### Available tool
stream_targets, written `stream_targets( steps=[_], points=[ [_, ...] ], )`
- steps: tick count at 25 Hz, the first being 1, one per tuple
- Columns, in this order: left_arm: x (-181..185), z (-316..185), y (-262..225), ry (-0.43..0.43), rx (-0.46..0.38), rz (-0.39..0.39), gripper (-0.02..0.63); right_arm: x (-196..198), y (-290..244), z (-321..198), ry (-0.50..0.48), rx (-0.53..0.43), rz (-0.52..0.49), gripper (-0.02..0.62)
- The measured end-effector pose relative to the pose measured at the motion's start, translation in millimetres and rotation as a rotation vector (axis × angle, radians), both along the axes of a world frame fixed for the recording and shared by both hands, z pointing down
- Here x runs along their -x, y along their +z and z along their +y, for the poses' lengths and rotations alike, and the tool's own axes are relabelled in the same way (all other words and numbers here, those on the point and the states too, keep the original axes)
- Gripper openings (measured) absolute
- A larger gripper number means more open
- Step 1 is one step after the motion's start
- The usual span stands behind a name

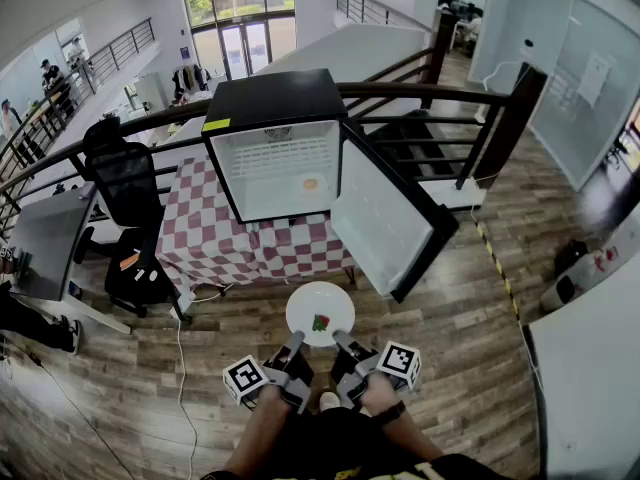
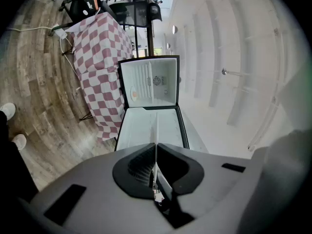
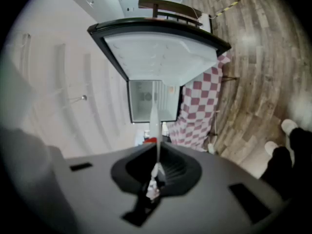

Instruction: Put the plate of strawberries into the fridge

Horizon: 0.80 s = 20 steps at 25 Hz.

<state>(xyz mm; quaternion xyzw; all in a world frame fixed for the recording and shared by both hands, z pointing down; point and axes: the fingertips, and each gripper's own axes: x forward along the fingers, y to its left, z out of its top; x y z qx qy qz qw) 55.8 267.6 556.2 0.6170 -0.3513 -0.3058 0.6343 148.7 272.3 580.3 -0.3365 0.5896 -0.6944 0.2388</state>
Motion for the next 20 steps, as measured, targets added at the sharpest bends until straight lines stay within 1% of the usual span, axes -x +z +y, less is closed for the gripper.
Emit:
stream_targets(
  steps=[5, 10, 16, 20],
  points=[
    [-11.3, -2.3, 5.8, 0.001, 0.019, -0.001, 0.028, -11.7, -0.1, -3.3, -0.009, -0.016, 0.048, 0.034],
    [-8.3, -13.2, 1.9, -0.005, 0.001, -0.006, 0.028, -7.8, -4.4, -13.6, -0.021, -0.03, 0.056, 0.034],
    [0.5, -34.0, 13.7, -0.02, 0.033, 0.008, 0.029, 0.8, 10.7, -35.9, -0.005, 0.026, 0.037, 0.034],
    [10.7, -66.8, 21.8, -0.018, 0.05, 0.023, 0.029, 11.5, 17.9, -67.0, 0.002, 0.037, 0.042, 0.034]
  ],
)
